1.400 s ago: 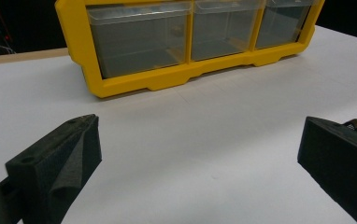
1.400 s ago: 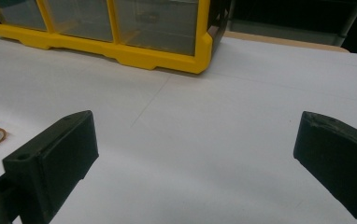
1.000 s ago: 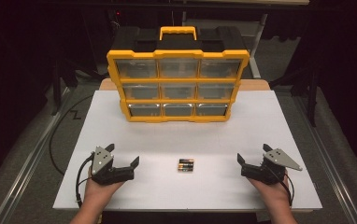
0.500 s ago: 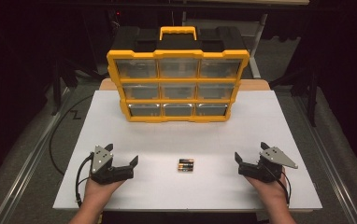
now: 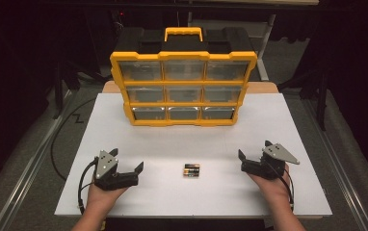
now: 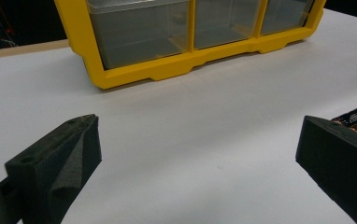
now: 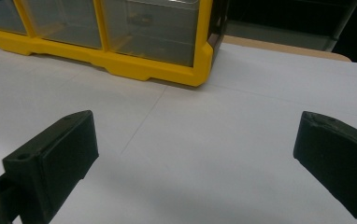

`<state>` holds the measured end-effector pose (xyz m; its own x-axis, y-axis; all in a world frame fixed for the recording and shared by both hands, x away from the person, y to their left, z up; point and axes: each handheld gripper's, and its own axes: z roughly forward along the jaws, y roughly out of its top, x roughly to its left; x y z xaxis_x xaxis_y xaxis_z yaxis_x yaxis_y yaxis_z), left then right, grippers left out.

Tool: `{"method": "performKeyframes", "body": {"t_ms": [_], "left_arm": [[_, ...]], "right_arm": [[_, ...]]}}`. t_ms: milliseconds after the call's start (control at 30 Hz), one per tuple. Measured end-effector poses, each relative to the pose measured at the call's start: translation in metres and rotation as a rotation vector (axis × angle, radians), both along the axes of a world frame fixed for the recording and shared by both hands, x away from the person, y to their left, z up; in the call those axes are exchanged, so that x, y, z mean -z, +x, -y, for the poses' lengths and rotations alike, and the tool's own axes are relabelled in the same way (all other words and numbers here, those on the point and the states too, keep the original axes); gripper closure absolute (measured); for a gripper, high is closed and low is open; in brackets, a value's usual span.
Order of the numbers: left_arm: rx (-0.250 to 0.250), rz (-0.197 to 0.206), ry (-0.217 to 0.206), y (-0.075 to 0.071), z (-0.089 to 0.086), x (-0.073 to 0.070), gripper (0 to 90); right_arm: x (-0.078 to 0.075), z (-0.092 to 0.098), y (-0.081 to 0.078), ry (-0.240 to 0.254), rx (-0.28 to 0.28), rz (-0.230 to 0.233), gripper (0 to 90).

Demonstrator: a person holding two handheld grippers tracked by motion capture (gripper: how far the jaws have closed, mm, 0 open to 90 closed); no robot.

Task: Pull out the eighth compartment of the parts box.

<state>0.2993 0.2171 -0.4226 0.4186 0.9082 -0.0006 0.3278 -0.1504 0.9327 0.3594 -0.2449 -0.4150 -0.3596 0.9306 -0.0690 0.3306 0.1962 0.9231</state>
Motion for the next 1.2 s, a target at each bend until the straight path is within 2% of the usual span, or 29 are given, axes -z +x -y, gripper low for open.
{"method": "performKeyframes", "body": {"t_ms": [100,300,333,500,733,967,1067,1200], "left_arm": [[0.005,0.008,0.015,-0.001,0.001,0.001,0.8],[0.012,0.009,-0.005,0.001,0.002,0.003,0.4],[0.010,0.023,-0.008,0.001,0.001,0.003,0.4],[0.018,0.008,-0.015,0.002,0.001,0.003,0.4],[0.012,0.018,-0.020,0.001,0.001,0.003,0.4],[0.009,0.021,-0.035,0.000,0.001,0.002,0.4],[0.007,0.022,-0.036,-0.001,0.001,0.002,0.4],[0.008,0.031,-0.038,-0.001,0.001,0.002,0.4]], "right_arm": [[0.000,-0.002,0.006,0.002,0.002,0.003,1.0],[0.002,-0.005,0.018,-0.002,0.006,0.005,1.0],[0.002,-0.006,0.019,-0.007,0.005,0.007,1.0],[0.005,-0.007,0.028,-0.006,0.007,0.006,1.0],[0.006,-0.009,0.040,-0.003,0.019,-0.008,1.0],[0.008,-0.010,0.054,-0.011,0.035,0.007,1.1],[0.009,-0.010,0.061,-0.020,0.042,0.000,1.2],[0.007,-0.010,0.066,-0.047,0.058,0.013,1.1]]}}
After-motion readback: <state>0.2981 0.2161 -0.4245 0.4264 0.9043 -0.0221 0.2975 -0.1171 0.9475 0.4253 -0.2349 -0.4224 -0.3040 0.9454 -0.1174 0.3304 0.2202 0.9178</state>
